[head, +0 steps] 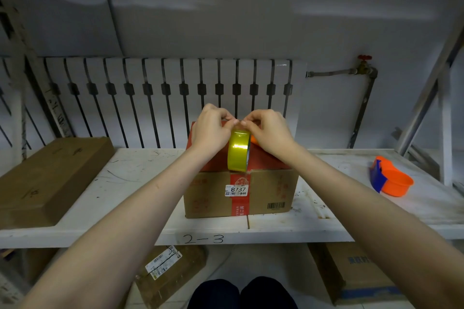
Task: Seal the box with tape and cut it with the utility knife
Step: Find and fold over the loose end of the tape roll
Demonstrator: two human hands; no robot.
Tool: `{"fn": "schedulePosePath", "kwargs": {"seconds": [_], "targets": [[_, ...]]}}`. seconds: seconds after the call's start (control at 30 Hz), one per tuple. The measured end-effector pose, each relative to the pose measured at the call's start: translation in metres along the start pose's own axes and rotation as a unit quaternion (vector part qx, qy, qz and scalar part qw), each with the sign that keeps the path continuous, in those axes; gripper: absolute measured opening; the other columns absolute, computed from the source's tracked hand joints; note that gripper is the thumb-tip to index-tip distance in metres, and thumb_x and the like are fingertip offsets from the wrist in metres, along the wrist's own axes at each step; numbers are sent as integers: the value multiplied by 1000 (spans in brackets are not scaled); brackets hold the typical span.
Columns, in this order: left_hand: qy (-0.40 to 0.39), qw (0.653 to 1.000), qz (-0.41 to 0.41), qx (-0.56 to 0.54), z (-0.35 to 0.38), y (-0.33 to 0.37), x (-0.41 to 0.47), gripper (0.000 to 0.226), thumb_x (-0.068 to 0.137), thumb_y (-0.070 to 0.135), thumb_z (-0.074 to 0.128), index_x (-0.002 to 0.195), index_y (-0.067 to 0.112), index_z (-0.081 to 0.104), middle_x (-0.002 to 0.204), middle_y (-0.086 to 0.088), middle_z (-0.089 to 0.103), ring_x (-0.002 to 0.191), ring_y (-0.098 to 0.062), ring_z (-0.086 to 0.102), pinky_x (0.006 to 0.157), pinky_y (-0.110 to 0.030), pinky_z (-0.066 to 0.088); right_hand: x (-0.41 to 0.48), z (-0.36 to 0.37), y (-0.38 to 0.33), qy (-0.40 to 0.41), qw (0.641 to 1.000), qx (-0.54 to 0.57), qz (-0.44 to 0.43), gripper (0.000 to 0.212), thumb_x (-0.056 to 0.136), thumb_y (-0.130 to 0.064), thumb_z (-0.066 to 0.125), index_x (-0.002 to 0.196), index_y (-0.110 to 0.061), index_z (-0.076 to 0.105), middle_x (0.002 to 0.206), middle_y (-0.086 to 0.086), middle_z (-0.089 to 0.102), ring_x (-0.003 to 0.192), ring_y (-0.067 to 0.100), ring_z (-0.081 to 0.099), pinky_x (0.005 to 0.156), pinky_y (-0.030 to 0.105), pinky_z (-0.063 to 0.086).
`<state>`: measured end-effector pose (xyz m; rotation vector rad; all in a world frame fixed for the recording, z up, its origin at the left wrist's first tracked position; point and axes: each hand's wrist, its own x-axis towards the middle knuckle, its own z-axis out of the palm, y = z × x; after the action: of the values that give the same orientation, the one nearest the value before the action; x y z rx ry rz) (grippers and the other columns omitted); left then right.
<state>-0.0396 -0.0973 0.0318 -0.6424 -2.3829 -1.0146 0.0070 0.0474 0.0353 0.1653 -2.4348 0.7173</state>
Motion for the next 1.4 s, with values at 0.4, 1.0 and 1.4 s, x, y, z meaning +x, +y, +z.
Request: {"fn": "schedulePosePath", "kwargs": {"seconds": [0.4,1.0,1.4], "targets": [[-34,987,-83,-136,5,10,-5,22,92,23,59,77,8,66,81,-4,63,80,-16,57,74,-30,45,-5,4,-3,63,994,-93,-13,16,93,-29,54,91,-16,63,88,-4,51,98,13,46,68,27,33],[-187,924,-167,-291,6,21,-35,23,81,7,71,103,2,67,98,-15,67,85,-19,62,79,-29,53,-7,-11,11,61,995,-23,70,16,90,-30,58,83,-19,67,92,-2,52,82,14,51,69,30,40],[-237,907,-55,-344,1,24,-47,21,84,4,66,102,14,64,99,-3,67,94,-14,61,78,-17,52,-37,-22,26,51,920,334,198,22,89,-31,62,106,-19,69,99,-5,68,97,11,62,90,35,52]]}}
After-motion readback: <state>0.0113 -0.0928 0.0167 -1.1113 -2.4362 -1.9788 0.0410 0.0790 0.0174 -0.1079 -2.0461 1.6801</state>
